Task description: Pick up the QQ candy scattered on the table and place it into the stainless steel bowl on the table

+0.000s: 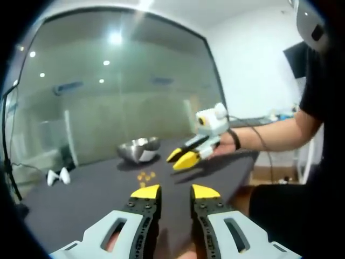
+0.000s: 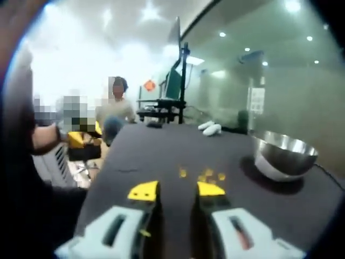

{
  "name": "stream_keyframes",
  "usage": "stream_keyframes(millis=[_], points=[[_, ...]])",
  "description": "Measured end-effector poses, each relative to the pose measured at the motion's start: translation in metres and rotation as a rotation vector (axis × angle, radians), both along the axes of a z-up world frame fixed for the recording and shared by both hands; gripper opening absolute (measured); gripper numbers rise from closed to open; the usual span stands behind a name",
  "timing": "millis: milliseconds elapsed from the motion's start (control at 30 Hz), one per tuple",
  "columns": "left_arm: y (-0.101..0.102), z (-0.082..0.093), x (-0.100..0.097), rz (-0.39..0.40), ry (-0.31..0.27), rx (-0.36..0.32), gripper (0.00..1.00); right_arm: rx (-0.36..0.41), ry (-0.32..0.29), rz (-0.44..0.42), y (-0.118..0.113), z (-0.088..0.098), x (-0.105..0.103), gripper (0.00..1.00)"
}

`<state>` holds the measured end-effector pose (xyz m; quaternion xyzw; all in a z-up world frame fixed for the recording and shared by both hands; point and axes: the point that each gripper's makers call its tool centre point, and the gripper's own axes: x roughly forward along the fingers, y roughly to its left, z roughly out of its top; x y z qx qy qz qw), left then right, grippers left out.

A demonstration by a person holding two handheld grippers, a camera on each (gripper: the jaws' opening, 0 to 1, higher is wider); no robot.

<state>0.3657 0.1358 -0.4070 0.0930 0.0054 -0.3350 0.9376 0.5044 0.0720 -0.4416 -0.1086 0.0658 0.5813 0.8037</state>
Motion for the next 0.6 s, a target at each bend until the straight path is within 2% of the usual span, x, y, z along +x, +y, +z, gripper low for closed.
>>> stream_keyframes(millis=[167, 433, 500, 600], points=[[0.003, -0.001, 0.000, 0.007, 0.003, -0.001, 0.23, -0.017, 0.011, 0.016, 0.021, -0.006, 0.016, 0.26], [0.006, -0.002, 0.000, 0.014, 0.008, -0.005, 0.23, -0.067, 0.047, 0.040, 0.051, -0.022, 0.025, 0.26], [0.006, -0.003, 0.000, 0.016, 0.009, -0.005, 0.23, -0.076, 0.049, 0.047, 0.056, -0.023, 0.035, 0.26], [0.007, -0.004, 0.001, 0.018, 0.012, -0.004, 0.23, -0.085, 0.047, 0.057, 0.067, -0.025, 0.033, 0.26]])
